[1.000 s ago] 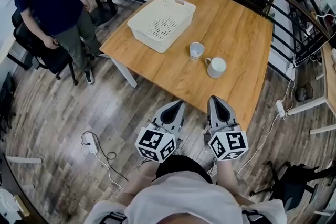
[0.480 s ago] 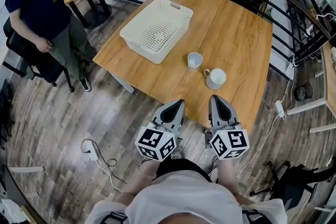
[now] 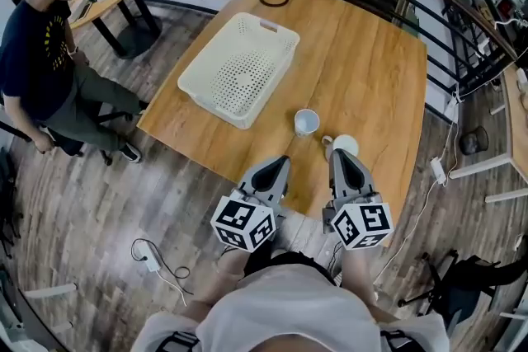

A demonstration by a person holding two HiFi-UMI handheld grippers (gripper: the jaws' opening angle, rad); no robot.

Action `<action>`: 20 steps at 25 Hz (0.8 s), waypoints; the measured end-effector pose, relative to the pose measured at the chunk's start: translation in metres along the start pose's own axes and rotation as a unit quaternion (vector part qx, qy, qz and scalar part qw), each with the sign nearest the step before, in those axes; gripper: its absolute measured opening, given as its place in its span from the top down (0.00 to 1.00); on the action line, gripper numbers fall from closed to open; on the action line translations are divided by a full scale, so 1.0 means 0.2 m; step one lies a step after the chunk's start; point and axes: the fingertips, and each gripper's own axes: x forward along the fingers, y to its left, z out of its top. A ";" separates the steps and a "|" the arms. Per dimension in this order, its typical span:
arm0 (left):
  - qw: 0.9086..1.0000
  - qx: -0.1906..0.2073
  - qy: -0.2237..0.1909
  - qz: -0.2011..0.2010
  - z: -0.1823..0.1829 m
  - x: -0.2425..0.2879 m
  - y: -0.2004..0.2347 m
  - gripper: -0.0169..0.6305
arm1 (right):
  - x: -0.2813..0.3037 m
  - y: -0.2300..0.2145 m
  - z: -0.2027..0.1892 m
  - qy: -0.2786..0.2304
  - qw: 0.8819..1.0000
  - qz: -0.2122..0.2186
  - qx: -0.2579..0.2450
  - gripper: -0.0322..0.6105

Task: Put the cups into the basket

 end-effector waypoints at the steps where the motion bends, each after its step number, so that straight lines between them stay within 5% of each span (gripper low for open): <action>1: 1.000 0.001 0.002 -0.004 0.02 0.03 0.02 0.96 | 0.04 -0.01 0.00 0.004 1.000 -0.002 0.000 0.93; 12: 0.999 -0.001 0.018 -0.044 0.10 0.24 0.23 0.96 | 0.34 -0.10 0.00 0.055 0.998 -0.007 -0.006 0.92; 16: 0.998 -0.013 0.027 -0.047 0.07 0.30 0.26 0.96 | 0.37 -0.18 -0.05 0.128 0.991 0.014 -0.019 0.66; 20: 0.998 -0.023 0.040 -0.049 0.03 0.34 0.23 0.96 | 0.35 -0.31 -0.18 0.237 0.969 0.034 -0.064 0.49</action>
